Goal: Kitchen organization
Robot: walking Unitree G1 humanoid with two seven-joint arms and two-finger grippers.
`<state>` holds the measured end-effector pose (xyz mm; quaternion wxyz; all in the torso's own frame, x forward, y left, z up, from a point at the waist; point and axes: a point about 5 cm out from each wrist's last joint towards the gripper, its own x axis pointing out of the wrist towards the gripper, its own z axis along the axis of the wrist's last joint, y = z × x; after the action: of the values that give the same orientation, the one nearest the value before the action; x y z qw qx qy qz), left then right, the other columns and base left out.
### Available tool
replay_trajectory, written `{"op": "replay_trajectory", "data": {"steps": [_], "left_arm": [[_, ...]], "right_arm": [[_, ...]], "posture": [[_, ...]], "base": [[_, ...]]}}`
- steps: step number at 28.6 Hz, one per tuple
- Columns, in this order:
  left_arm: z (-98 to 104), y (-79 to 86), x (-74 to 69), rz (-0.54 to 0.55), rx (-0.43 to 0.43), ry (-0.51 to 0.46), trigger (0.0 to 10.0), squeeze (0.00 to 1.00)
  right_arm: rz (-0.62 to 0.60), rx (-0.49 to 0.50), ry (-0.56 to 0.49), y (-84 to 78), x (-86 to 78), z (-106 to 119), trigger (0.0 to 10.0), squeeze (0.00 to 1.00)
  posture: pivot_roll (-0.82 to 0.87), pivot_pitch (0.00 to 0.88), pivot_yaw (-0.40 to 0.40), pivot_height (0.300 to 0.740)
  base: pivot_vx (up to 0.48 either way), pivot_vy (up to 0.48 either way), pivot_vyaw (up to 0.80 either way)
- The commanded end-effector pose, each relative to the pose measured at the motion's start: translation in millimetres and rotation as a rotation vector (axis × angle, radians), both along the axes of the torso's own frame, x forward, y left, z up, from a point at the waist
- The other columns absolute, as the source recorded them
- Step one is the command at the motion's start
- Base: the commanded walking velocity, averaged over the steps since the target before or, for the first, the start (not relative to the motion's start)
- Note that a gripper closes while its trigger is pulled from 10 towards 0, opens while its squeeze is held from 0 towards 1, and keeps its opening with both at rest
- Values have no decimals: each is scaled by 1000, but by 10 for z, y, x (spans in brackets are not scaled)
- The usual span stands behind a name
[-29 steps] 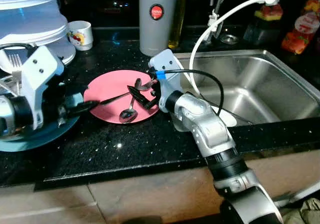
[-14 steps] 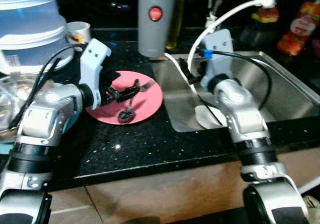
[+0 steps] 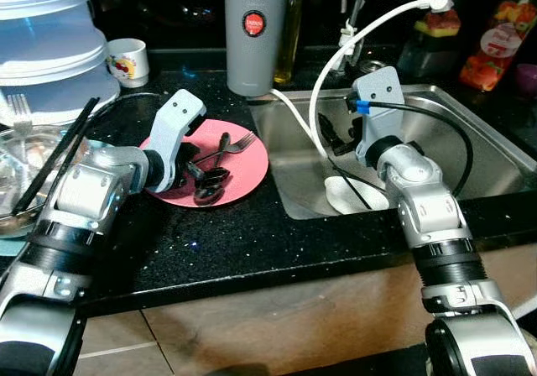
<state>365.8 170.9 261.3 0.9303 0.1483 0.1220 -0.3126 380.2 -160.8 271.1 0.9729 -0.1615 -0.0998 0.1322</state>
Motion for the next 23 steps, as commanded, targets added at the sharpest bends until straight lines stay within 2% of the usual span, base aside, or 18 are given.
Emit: {"op": "replay_trajectory", "data": {"steps": [1, 2, 3, 5, 6, 7, 8, 9, 11, 13, 16, 20, 23], "left_arm": [[5, 10, 22, 23, 16, 26, 10000, 1000], [-7, 7, 28, 28, 20, 40, 10000, 1000], [-25, -4, 34, 24, 15, 51, 10000, 808], [-25, -4, 34, 24, 15, 51, 10000, 808], [-35, -22, 47, 20, -5, 58, 10000, 604], [-20, -50, 60, 5, -21, 44, 10000, 506], [-20, -50, 60, 5, -21, 44, 10000, 506], [9, -77, 72, -10, -31, 21, 10000, 369], [9, -77, 72, -10, -31, 21, 10000, 369], [62, -93, 100, -19, -27, -10, 10000, 0], [54, -100, 118, -30, -40, 6, 10000, 0], [55, -207, 118, -80, -118, 46, 10000, 0], [57, -255, 120, -94, -123, 63, 10000, 0]], "right_arm": [[14, -12, 22, -24, -6, -73, 10000, 0], [20, -17, 24, -18, -6, -75, 10000, 0], [24, -23, 23, -13, -7, -74, 10000, 0], [24, -23, 23, -13, -7, -74, 10000, 0], [27, -28, 22, -9, -8, -74, 10000, 0], [28, -29, 19, -12, -9, -70, 10000, 0], [28, -29, 19, -12, -9, -70, 10000, 0], [27, -30, 17, -18, -11, -65, 10000, 0], [27, -30, 17, -18, -11, -65, 10000, 0], [27, -29, 14, -28, -14, -55, 10000, 0], [29, -28, 13, -26, -19, -54, 10000, 0], [35, -29, 13, -23, -25, -51, 10000, 0], [34, -31, 13, -28, -29, -52, 10000, 0]], "posture": [[40, 112, -33, 740], [40, 112, -33, 740], [40, 111, -31, 740], [40, 111, -31, 740], [39, 111, -29, 740], [39, 111, -29, 740], [39, 111, -29, 740], [39, 111, -29, 740], [39, 111, -29, 740], [39, 110, -26, 740], [42, 109, -24, 740], [40, 108, -19, 740], [40, 105, -18, 740]], "base": [[0, 0, 0], [0, 0, 0], [0, 0, 0], [0, 0, 0], [0, 0, 0], [0, 0, 0], [0, 0, 0], [0, 0, 0], [0, 0, 0], [0, 0, 0], [0, 0, 0], [0, 0, 0], [0, 0, 0]]}}
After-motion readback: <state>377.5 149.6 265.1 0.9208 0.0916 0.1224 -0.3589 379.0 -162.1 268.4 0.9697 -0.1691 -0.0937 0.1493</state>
